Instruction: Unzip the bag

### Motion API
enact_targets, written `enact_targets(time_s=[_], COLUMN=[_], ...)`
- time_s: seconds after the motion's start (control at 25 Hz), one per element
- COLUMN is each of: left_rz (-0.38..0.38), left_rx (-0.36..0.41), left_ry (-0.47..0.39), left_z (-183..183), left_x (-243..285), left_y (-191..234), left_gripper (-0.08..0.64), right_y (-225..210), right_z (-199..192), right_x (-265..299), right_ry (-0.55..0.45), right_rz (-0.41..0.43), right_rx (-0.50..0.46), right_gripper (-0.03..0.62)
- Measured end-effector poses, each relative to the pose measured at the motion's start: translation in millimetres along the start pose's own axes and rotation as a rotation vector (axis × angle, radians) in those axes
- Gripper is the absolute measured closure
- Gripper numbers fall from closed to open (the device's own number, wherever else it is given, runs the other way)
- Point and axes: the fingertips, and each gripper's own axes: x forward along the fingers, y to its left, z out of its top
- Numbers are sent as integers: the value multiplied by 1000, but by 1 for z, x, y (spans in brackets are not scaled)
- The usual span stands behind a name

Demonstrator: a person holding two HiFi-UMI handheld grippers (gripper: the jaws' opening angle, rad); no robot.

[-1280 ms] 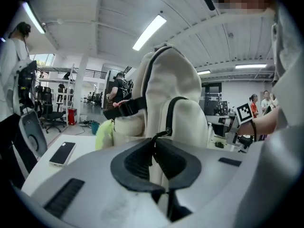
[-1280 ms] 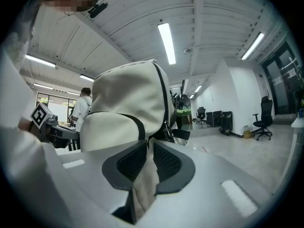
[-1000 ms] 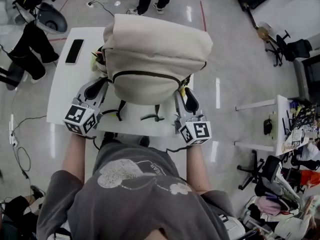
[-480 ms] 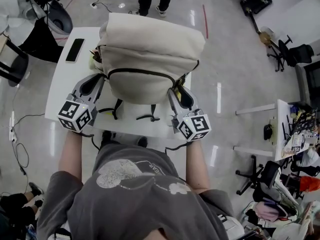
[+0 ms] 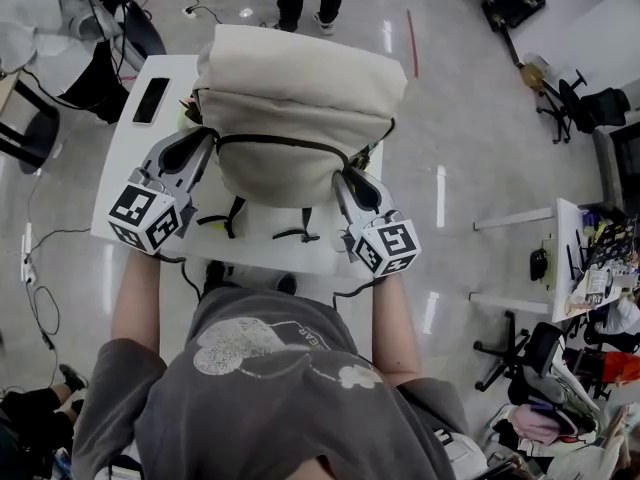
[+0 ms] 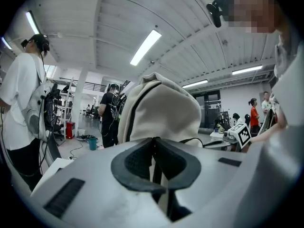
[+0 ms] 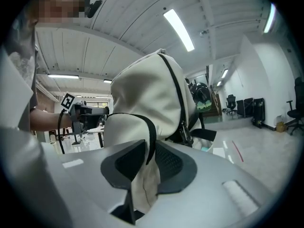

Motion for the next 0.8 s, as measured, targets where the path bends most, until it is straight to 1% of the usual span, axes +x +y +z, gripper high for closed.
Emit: enact_targets(time_s=[0.12, 0.24, 0.4, 0.52, 0.68, 0.8], left_rz=[-38, -73, -101, -126, -181, -218], left_rx=[58, 93, 142, 183, 183, 194], left_ry=[18, 30, 40, 52, 62, 73], left_z=[5, 10, 18, 21, 24, 16], left_x=[29, 55, 53, 65, 90, 91], left_y=[-16, -31, -57, -79, -110, -130], left_gripper=[532, 532, 532, 532, 532, 532], right_y=[-18, -32, -12, -9, -19, -10], right_z=[-5, -7, -3, 0, 4, 2], right_x=[0, 2, 2, 3, 1, 0], right_ry=[3, 5, 1, 0, -1, 2], right_rz=[-2, -7, -4, -5, -6, -2], right_rx=[-1, 1, 1, -2, -5, -11], right_gripper=[528, 528, 528, 529, 529, 529])
